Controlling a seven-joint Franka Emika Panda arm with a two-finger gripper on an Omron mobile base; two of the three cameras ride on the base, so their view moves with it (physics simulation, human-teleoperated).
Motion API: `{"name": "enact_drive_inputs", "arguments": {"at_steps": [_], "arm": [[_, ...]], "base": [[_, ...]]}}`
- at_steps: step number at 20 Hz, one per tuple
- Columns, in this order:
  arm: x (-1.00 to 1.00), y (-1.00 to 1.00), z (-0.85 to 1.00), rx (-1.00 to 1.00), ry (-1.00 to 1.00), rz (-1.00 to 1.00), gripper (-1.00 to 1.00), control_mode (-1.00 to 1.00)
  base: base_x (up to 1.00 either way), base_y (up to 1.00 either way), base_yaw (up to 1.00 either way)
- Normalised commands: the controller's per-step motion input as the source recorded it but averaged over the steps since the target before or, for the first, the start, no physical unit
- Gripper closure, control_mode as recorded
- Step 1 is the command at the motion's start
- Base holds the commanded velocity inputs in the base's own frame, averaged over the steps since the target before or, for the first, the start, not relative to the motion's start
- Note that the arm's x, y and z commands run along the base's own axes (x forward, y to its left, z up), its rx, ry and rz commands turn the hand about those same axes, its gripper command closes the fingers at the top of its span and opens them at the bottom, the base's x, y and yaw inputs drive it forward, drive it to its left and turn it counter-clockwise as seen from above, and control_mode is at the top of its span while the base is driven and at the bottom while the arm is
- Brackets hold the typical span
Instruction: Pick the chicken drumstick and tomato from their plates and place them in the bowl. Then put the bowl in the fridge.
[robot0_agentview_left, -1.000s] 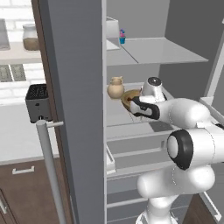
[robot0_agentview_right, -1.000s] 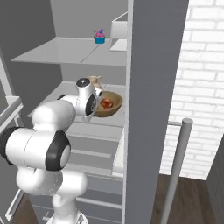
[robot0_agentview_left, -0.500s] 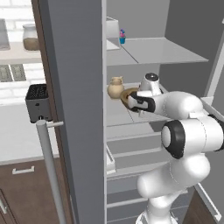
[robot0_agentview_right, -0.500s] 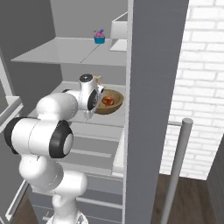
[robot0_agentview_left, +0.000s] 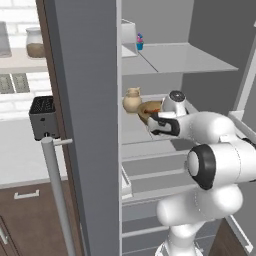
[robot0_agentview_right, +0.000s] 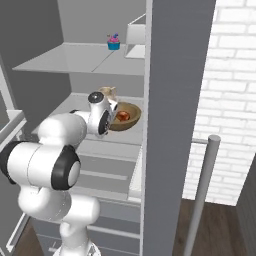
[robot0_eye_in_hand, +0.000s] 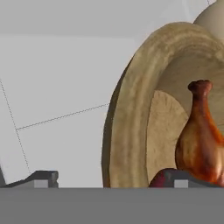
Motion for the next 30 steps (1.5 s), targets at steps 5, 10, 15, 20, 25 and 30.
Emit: {"name": "enact_drive_inputs", "arguments": {"at_steps": [5, 10, 15, 20, 25, 30], "arm": [[-0.34, 0.01, 0.15, -0.04, -0.19, 0.0, -1.0, -1.0], [-0.63, 0.03, 0.4, -0.01, -0.1, 0.0, -1.0, -1.0], [-0.79, 0.03, 0.86, 0.0, -0.12, 0.0, -1.0, -1.0], [-0.87, 0.04, 0.84, 0.0, -0.04, 0.0, -1.0, -1.0], [-0.75, 0.17, 0.76, 0.0, 0.04, 0.01, -1.0, -1.0], [-0.91, 0.19, 0.28, 0.0, -0.01, 0.01, -1.0, -1.0]], "base": [[0.0, 0.0, 0.0], [0.0, 0.0, 0.0], [0.0, 0.0, 0.0], [0.0, 0.0, 0.0], [0.0, 0.0, 0.0], [0.0, 0.0, 0.0]]}}
